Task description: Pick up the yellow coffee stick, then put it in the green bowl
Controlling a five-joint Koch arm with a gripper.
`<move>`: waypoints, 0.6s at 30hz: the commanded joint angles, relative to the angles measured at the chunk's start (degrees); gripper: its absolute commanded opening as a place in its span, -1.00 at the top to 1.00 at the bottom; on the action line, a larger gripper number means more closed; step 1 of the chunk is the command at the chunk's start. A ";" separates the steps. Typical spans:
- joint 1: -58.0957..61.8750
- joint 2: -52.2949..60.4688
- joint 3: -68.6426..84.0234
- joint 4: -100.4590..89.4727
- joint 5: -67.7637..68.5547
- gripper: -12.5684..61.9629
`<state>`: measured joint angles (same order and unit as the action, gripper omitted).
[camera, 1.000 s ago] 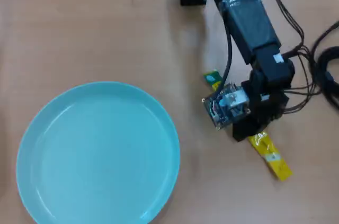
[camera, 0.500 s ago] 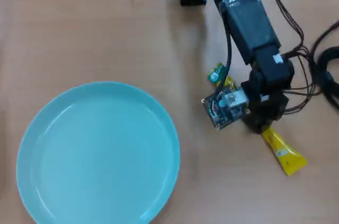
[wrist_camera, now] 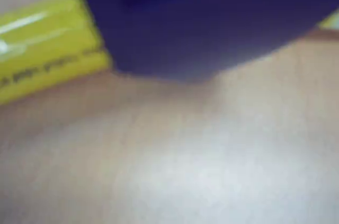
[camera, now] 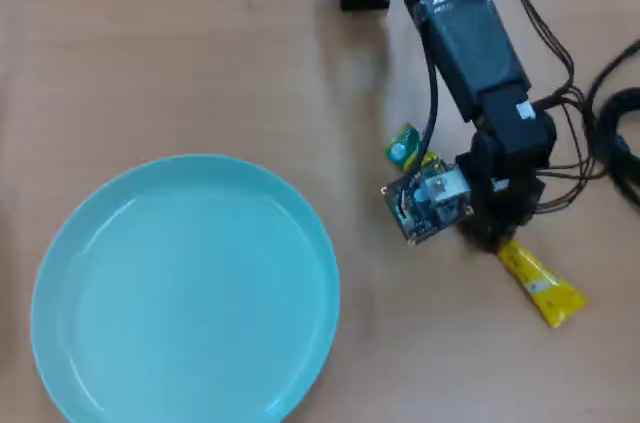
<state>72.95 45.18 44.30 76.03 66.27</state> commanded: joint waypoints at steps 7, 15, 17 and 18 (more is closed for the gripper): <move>0.18 6.50 -2.72 4.13 -19.42 0.85; 0.62 17.58 -2.72 8.17 -26.72 0.85; 0.97 18.72 -2.72 7.73 -28.39 0.85; 1.05 18.81 -2.81 7.47 -28.92 0.85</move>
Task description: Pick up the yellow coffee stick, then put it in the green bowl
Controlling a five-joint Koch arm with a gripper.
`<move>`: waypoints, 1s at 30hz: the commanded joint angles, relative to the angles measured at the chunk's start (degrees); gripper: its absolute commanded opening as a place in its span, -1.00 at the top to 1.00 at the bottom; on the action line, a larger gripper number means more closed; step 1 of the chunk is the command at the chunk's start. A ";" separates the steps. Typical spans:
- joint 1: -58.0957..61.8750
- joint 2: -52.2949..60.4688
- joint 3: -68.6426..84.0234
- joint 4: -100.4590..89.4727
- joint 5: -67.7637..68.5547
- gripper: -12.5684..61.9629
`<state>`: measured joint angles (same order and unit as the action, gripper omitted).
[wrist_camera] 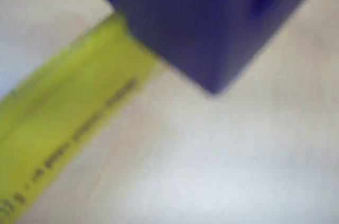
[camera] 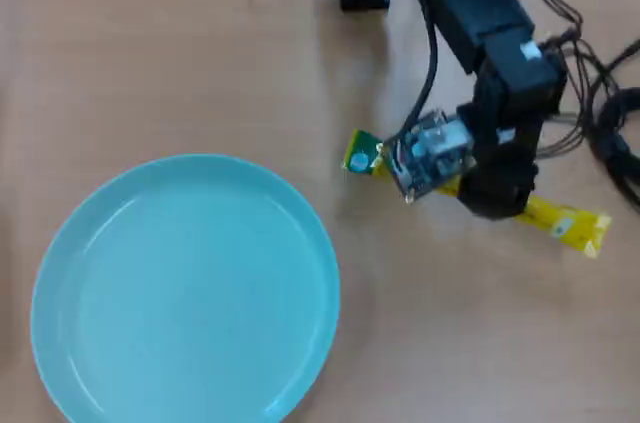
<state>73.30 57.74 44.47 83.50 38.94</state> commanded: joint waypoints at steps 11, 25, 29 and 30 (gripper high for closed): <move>1.05 10.02 4.57 -10.37 -4.48 0.85; 4.13 21.88 15.91 -22.15 -17.31 0.85; 7.21 26.19 18.63 -22.15 -20.65 0.85; 8.17 27.25 19.34 -22.24 -21.53 0.85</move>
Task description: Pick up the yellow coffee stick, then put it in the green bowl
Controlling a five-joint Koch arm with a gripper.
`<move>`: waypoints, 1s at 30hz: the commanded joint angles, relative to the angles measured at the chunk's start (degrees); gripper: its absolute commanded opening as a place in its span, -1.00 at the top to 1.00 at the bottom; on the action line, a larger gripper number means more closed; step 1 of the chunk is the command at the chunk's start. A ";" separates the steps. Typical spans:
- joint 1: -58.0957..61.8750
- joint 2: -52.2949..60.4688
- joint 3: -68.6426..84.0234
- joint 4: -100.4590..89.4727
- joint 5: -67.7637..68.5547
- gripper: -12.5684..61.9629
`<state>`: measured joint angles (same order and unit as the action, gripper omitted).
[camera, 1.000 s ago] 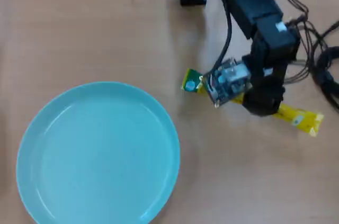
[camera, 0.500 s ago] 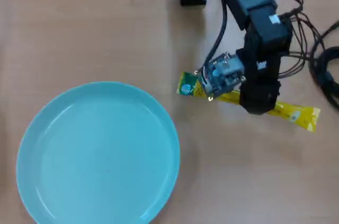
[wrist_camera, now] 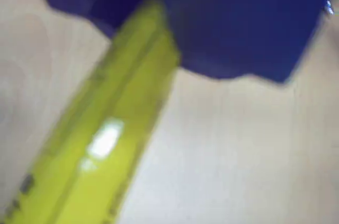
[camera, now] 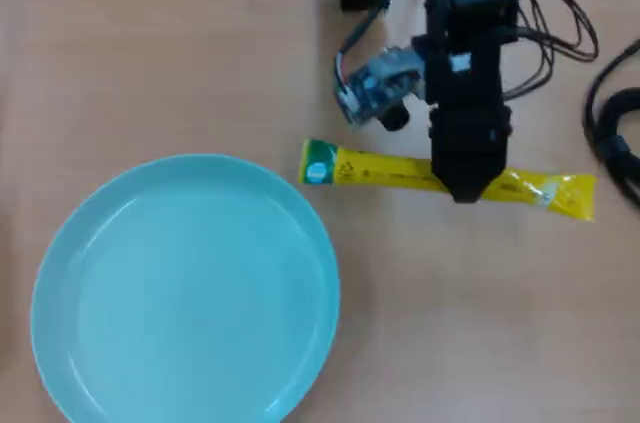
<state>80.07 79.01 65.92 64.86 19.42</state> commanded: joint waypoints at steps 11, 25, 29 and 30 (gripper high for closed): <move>10.72 10.02 -0.79 -3.60 -12.22 0.85; 20.74 13.18 13.27 -18.98 -16.61 0.85; 22.59 13.10 11.43 -19.07 -16.70 0.85; 22.94 13.01 10.90 -19.07 -16.70 0.85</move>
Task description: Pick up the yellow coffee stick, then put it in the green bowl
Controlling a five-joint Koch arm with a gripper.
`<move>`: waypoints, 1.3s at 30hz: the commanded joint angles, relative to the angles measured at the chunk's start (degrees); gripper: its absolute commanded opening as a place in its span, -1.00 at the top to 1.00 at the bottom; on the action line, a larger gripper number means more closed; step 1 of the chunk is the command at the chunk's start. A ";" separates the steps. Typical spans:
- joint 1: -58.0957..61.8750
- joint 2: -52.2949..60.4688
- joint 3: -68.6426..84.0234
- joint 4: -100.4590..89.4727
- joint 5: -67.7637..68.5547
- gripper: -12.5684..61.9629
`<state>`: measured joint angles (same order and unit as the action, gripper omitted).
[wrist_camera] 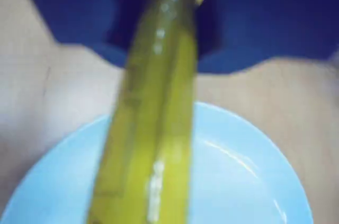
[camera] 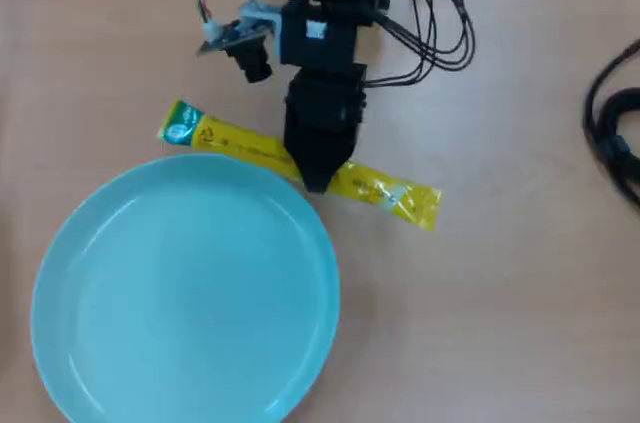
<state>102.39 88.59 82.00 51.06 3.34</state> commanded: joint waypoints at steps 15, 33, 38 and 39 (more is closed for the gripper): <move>13.54 0.18 -9.05 -5.45 -1.05 0.85; 16.17 -20.04 -24.08 -5.54 -3.87 0.59; 15.47 -25.75 -27.33 -5.36 -3.78 0.15; 15.38 -26.28 -27.60 -5.36 -3.78 0.08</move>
<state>117.95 61.70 60.56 50.98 -0.44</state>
